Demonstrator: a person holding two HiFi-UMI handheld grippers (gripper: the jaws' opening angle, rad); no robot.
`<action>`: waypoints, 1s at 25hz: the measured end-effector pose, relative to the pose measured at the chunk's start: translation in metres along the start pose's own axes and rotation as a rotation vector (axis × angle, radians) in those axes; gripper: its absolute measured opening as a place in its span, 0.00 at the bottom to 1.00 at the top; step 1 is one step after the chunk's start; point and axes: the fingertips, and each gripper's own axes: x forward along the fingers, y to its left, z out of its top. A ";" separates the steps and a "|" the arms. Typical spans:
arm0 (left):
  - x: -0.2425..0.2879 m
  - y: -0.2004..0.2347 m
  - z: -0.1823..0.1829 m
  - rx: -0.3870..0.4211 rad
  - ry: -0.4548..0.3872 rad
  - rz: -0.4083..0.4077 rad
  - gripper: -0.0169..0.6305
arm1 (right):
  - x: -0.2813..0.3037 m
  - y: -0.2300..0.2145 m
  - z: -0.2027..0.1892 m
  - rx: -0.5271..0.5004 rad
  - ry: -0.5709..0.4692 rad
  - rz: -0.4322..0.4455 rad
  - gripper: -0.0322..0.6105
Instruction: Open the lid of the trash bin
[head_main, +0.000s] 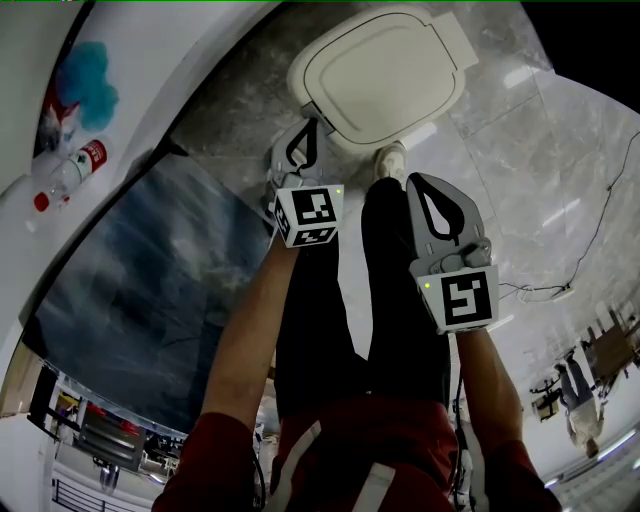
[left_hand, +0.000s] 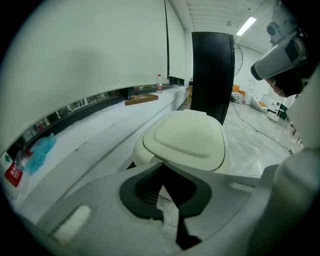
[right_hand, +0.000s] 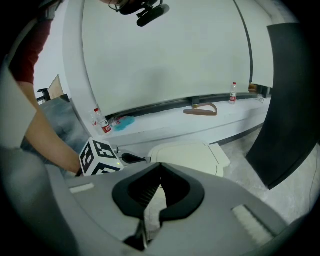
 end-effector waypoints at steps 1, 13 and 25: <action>0.000 0.000 -0.001 -0.014 -0.008 0.003 0.04 | 0.000 0.000 0.000 -0.001 0.000 0.000 0.05; -0.005 0.000 -0.005 0.011 -0.012 -0.012 0.04 | -0.003 0.006 0.002 -0.006 -0.001 0.004 0.05; -0.005 0.001 -0.004 -0.017 -0.014 -0.006 0.04 | -0.007 0.005 0.004 -0.016 -0.008 0.002 0.05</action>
